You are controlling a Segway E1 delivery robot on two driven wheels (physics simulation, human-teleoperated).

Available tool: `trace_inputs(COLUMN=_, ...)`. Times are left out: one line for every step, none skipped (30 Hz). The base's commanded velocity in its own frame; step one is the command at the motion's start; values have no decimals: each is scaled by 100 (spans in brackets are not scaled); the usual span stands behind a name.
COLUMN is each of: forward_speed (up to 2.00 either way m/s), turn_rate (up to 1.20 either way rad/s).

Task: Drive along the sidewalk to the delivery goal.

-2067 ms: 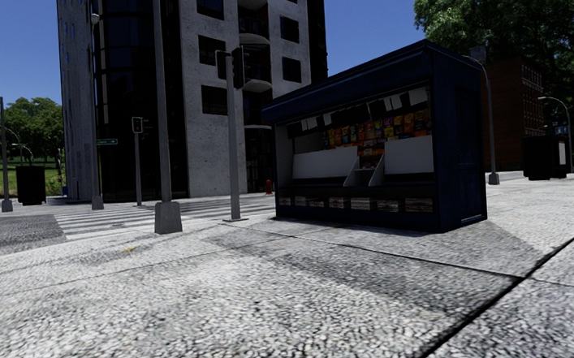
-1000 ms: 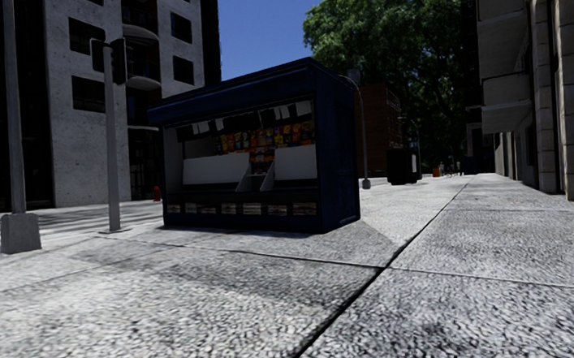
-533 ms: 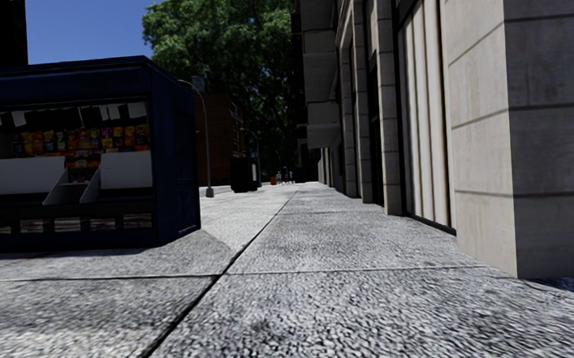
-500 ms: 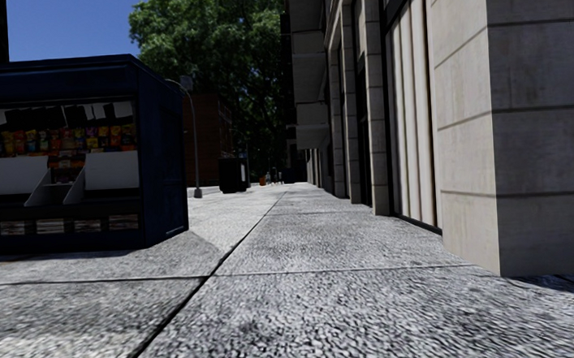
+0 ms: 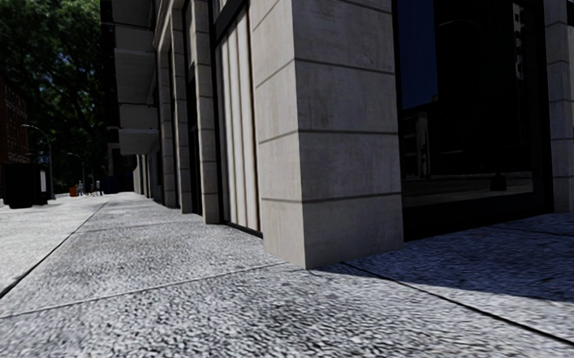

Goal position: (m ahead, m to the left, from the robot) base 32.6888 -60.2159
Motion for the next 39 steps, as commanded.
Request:
trace_inputs(forward_speed=0, turn_rate=-108)
trace_inputs(forward_speed=0, turn_rate=-108)
trace_inputs(forward_speed=0, turn_rate=-108)
trace_inputs(forward_speed=0, turn_rate=-108)
trace_inputs(forward_speed=0, turn_rate=-108)
trace_inputs(forward_speed=0, turn_rate=-108)
trace_inputs(forward_speed=0, turn_rate=-108)
trace_inputs(forward_speed=0, turn_rate=-108)
trace_inputs(forward_speed=0, turn_rate=-108)
trace_inputs(forward_speed=0, turn_rate=-108)
trace_inputs(forward_speed=0, turn_rate=-108)
trace_inputs(forward_speed=0, turn_rate=-108)
trace_inputs(forward_speed=0, turn_rate=-108)
trace_inputs(forward_speed=0, turn_rate=-108)
trace_inputs(forward_speed=0, turn_rate=-108)
trace_inputs(forward_speed=0, turn_rate=-108)
trace_inputs(forward_speed=0, turn_rate=-108)
trace_inputs(forward_speed=0, turn_rate=-108)
trace_inputs(forward_speed=0, turn_rate=-108)
trace_inputs(forward_speed=0, turn_rate=-108)
trace_inputs(forward_speed=0, turn_rate=-108)
trace_inputs(forward_speed=0, turn_rate=-108)
trace_inputs(forward_speed=0, turn_rate=-108)
trace_inputs(forward_speed=0, turn_rate=-108)
trace_inputs(forward_speed=0, turn_rate=-104)
trace_inputs(forward_speed=0, turn_rate=-58)
trace_inputs(forward_speed=0, turn_rate=-5)
trace_inputs(forward_speed=0, turn_rate=0)
trace_inputs(forward_speed=0, turn_rate=0)
trace_inputs(forward_speed=78, turn_rate=0)
trace_inputs(forward_speed=78, turn_rate=0)
trace_inputs(forward_speed=124, turn_rate=0)
trace_inputs(forward_speed=159, turn_rate=0)
trace_inputs(forward_speed=181, turn_rate=0)
trace_inputs(forward_speed=200, turn_rate=0)
trace_inputs(forward_speed=200, turn_rate=0)
trace_inputs(forward_speed=200, turn_rate=0)
trace_inputs(forward_speed=200, turn_rate=0)
trace_inputs(forward_speed=200, turn_rate=0)
